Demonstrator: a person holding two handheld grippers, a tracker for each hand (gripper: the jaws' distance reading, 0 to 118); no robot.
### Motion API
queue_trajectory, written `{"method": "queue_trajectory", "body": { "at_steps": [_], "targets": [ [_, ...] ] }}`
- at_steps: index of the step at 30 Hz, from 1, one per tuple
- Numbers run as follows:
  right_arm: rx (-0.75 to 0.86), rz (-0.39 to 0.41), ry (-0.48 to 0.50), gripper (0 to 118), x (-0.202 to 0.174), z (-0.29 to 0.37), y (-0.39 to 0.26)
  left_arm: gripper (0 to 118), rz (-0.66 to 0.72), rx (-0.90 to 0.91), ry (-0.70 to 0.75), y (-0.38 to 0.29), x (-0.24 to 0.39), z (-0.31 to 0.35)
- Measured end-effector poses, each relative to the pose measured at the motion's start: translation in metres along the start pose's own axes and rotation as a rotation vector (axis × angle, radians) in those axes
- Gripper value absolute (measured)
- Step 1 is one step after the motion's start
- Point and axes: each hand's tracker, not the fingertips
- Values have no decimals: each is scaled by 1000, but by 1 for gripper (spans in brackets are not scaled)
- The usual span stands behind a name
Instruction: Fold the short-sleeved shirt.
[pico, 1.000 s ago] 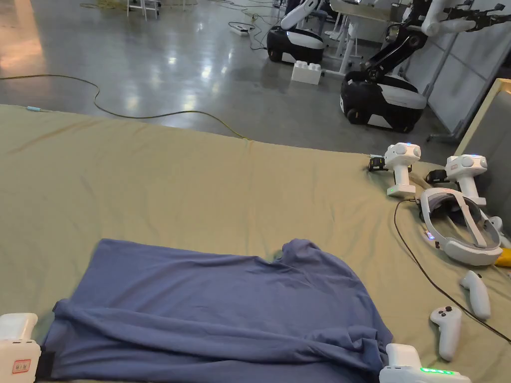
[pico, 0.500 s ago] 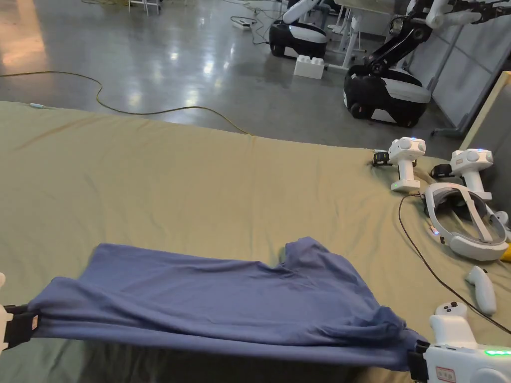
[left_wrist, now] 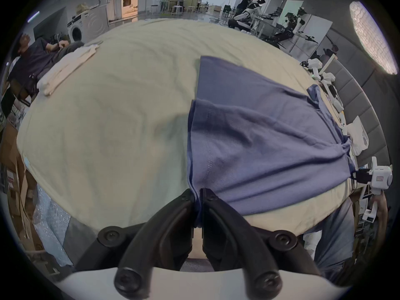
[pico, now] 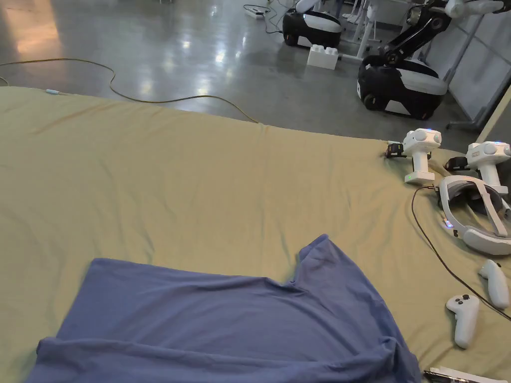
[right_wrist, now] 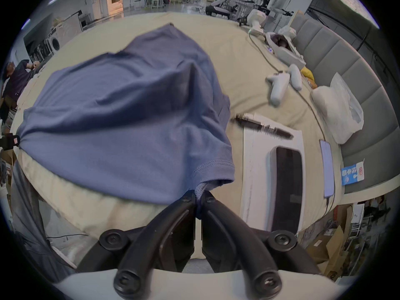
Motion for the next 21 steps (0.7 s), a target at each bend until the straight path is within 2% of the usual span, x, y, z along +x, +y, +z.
{"method": "queue_trajectory", "body": {
  "at_steps": [5,6,7,9,10,11,12,15,21],
  "targets": [
    [8,-13,-11,6,-13,-12,-5,8,20,-4,-1,1,-3,-16],
    [10,-16,-17,21,-16,-11,-3,14,18,-1,-4,4,-3,-14],
    [18,-14,-28,42,-18,-7,-1,22,14,4,-2,6,-3,-12],
    [38,5,-105,56,-22,7,6,33,-18,23,32,12,1,-6],
    [83,-1,-119,61,-24,16,10,36,-43,52,65,15,5,-2],
    [140,-14,-111,66,-25,26,15,45,-67,80,76,19,9,2],
    [193,-36,-102,66,-28,37,23,52,-93,121,75,23,15,7],
    [356,-59,-63,66,-43,73,51,52,-154,225,32,42,36,18],
    [710,-119,-6,66,-75,104,98,52,-200,468,12,82,94,38]
  ]
}}
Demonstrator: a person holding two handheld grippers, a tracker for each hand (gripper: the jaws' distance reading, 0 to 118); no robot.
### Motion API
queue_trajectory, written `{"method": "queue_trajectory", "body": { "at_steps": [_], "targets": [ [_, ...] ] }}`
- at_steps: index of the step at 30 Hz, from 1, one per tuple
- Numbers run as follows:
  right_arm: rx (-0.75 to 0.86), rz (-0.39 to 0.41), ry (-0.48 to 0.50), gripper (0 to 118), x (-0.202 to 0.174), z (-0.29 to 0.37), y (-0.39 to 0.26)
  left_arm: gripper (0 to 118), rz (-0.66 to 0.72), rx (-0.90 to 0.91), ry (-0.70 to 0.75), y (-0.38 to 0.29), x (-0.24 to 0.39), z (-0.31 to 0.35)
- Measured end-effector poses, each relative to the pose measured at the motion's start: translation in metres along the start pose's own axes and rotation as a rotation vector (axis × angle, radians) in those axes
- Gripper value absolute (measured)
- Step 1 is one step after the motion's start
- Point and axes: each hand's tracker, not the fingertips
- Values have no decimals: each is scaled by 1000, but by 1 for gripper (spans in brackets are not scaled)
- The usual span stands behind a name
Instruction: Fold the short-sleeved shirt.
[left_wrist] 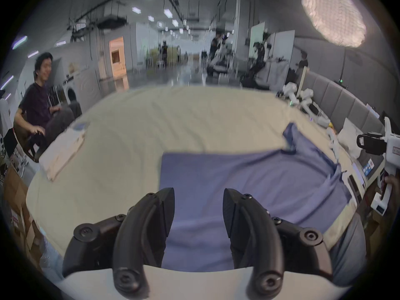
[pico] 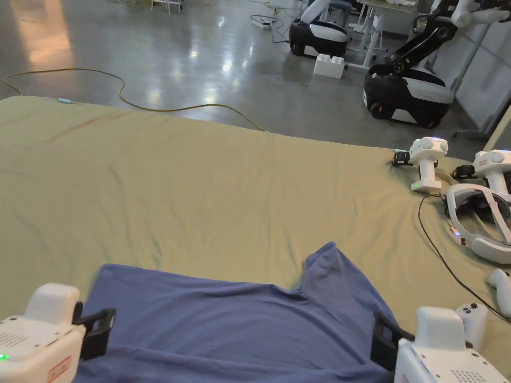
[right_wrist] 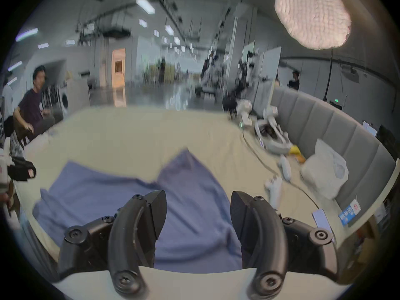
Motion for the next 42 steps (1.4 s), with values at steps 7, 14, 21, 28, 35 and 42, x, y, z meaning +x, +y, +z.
{"method": "queue_trajectory", "body": {
  "at_steps": [7,14,21,28,35,42],
  "targets": [
    [324,-65,0,61,-49,7,46,50,-49,344,78,53,57,21],
    [424,-72,-9,0,-70,10,65,4,-48,472,117,75,73,34],
    [445,-35,-16,0,-74,9,72,2,73,477,101,74,51,30],
    [355,-24,2,0,-66,-12,64,2,119,238,100,63,-12,-34],
    [243,-17,6,0,-59,-39,50,2,141,-65,75,68,-62,-123],
    [139,21,-17,0,-53,-61,30,64,183,-396,-3,66,-84,-209]
  ]
}}
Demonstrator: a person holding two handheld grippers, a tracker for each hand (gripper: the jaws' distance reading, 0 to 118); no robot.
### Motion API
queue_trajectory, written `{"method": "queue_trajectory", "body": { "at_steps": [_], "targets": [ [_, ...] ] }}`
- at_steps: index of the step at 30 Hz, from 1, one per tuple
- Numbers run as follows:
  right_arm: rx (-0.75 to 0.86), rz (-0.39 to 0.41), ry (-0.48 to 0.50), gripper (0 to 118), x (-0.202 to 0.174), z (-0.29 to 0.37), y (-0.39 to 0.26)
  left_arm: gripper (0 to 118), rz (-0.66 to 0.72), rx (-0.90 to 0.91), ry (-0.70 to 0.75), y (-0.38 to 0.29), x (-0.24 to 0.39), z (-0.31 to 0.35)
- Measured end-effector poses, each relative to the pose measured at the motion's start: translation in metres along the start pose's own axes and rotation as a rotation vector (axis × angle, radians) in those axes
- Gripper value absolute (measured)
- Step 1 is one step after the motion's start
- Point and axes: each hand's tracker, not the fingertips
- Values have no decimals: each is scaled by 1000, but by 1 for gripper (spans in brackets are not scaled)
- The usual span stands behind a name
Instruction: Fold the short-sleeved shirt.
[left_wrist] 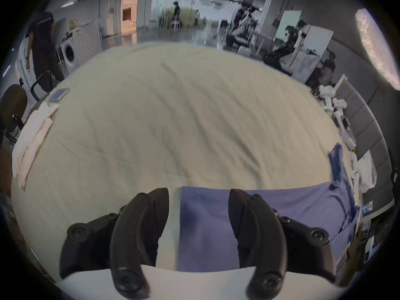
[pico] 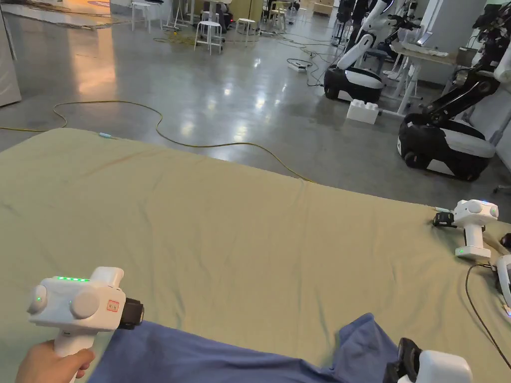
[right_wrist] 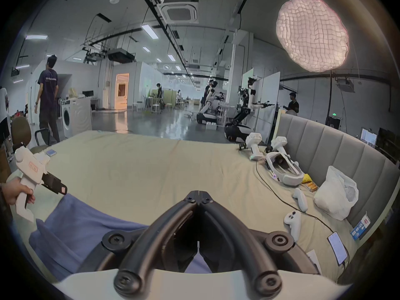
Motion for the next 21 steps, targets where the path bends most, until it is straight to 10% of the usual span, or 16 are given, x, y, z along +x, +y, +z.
{"method": "queue_trajectory", "body": {
  "at_steps": [9,14,17,21],
  "targets": [
    [-112,0,-37,0,17,-14,-26,60,-73,-67,135,-3,27,-13],
    [-199,-28,-53,0,39,-33,-33,10,-191,-29,137,-12,40,-8],
    [-288,-43,-41,2,61,-62,-29,7,-132,-12,89,-8,28,-3],
    [-456,-96,21,59,97,-122,-25,7,-111,48,57,-7,19,10]
  ]
}}
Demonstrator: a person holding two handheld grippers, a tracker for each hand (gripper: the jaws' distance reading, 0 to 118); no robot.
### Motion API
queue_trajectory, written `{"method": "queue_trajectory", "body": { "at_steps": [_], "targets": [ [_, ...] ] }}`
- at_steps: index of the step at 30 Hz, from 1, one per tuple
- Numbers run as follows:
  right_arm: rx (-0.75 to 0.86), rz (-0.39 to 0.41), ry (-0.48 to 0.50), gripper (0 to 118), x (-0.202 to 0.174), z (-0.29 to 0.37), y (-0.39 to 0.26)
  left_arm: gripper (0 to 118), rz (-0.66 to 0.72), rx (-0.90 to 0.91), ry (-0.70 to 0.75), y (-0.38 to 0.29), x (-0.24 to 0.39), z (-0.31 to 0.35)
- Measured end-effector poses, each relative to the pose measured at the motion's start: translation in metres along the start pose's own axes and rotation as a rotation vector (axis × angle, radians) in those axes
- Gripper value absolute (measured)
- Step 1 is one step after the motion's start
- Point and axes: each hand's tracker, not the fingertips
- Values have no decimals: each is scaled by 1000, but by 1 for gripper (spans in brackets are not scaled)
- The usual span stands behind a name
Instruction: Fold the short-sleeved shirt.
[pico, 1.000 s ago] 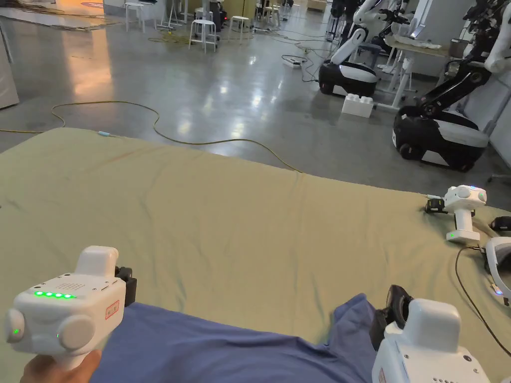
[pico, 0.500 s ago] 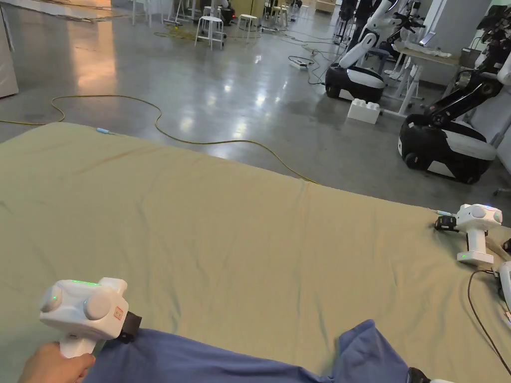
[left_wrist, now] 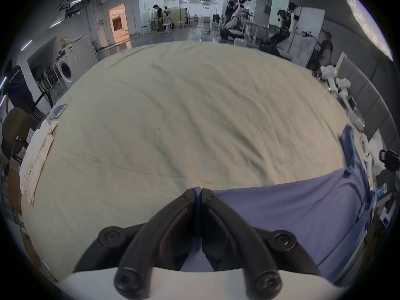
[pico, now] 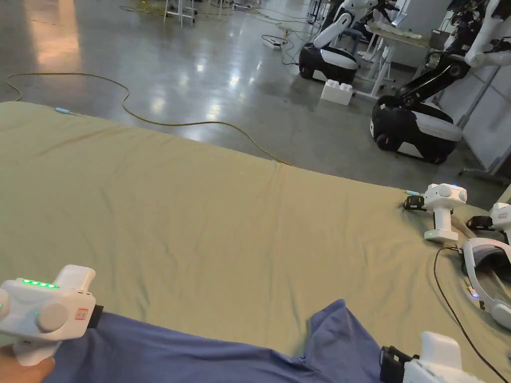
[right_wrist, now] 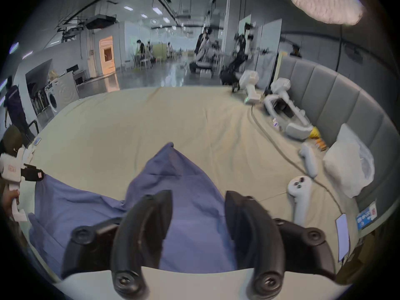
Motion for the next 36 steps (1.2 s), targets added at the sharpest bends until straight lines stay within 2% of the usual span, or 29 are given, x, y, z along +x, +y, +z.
{"method": "queue_trajectory", "body": {
  "at_steps": [1,6,10,13,17,18,19,20,23,28,36],
  "targets": [
    [-44,-2,20,64,7,-12,7,7,14,21,-8,0,-2,5],
    [-244,45,14,65,28,-92,23,7,22,89,-30,-2,-10,19],
    [-360,7,94,65,33,-126,26,7,13,100,-17,-10,-8,23],
    [-462,67,49,63,28,-142,19,7,11,95,-10,-17,-5,25],
    [-410,68,42,59,23,-136,16,7,9,78,-1,-24,-4,23],
    [-396,75,49,41,21,-135,14,7,11,78,0,-25,-4,22],
    [-379,92,32,19,18,-136,14,7,13,76,0,-26,-4,21],
    [-381,91,42,3,18,-138,12,7,14,75,1,-27,-2,24],
    [-360,97,44,1,18,-136,10,7,29,72,-1,-30,-2,23],
    [-255,-20,93,1,40,-95,15,7,65,85,-33,-33,-8,40],
    [-116,0,118,0,59,34,6,7,78,167,-89,-50,-23,98]
  ]
}}
